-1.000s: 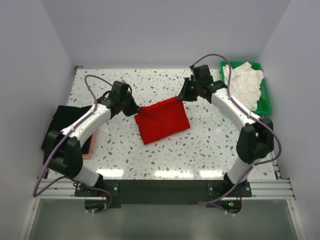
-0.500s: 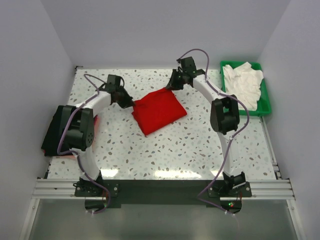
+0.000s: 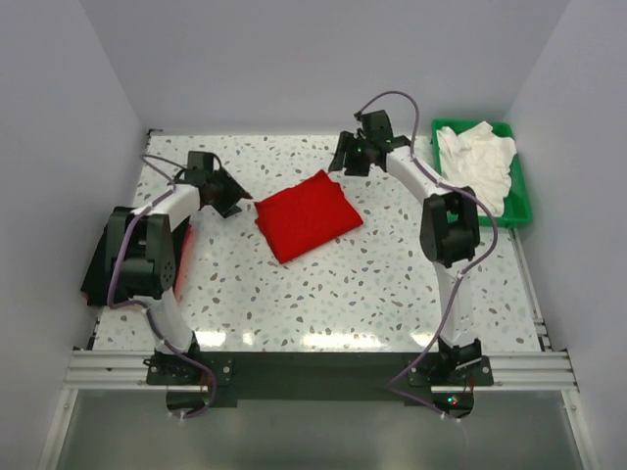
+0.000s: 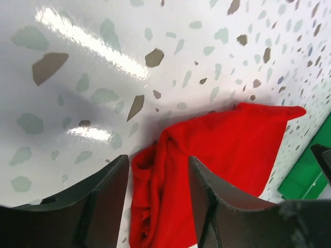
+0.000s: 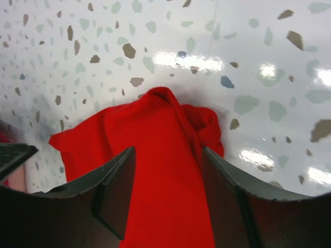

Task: Fold and stack the t-shirts
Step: Fold the tshirt

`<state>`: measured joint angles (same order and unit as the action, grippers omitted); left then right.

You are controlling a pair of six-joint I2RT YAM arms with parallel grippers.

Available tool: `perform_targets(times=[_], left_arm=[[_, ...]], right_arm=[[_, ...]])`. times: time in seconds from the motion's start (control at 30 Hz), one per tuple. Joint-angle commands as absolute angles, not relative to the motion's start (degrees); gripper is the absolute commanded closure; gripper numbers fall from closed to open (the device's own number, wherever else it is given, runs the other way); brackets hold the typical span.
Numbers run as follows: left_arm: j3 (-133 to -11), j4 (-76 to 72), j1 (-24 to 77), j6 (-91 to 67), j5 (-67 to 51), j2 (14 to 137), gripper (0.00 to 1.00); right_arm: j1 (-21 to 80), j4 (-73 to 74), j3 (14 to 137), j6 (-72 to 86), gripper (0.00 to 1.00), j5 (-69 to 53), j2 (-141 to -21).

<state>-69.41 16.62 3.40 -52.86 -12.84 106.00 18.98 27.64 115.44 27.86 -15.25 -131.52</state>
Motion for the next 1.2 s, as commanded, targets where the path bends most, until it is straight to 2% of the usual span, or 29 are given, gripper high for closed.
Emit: perform_targets(times=[0.0, 0.13, 0.27, 0.47, 0.57, 0.7, 1.0, 1.17], left_arm=[[-71.36, 14.85, 4.48, -51.33, -9.50, 100.11, 0.45], [-75.75, 19.07, 10.09, -49.49, -2.91, 101.33, 0.48], [-79.61, 21.08, 14.32, -49.13, -0.18, 105.36, 0.66], [-79.55, 22.14, 17.14, -49.83, 3.24, 111.26, 0.82], [-77.01, 22.06, 17.14, -50.97, 5.00, 112.58, 0.87], [-73.31, 22.33, 17.14, -52.47, 5.80, 113.64, 1.00], [-61.36, 18.99, 17.14, -53.53, 3.69, 105.04, 1.00], [-58.88, 17.84, 17.05, -50.64, 1.15, 98.10, 0.98]], right_arm=[[20.91, 26.01, 109.98, 23.91, 0.43, -7.75, -122.35], [25.13, 25.49, 104.42, 20.58, 0.43, -0.18, -120.15], [28.64, 26.98, 104.59, 18.20, 0.44, 5.18, -122.43], [29.79, 27.95, 101.96, 17.31, 0.45, 9.66, -124.63], [29.97, 27.51, 96.87, 18.72, 0.46, 10.54, -123.32], [29.97, 27.51, 89.40, 22.49, 0.48, 10.11, -120.07], [33.57, 21.28, 64.46, 30.14, 0.50, 4.84, -105.40], [35.25, 18.90, 58.54, 32.52, 0.50, 2.11, -96.87]])
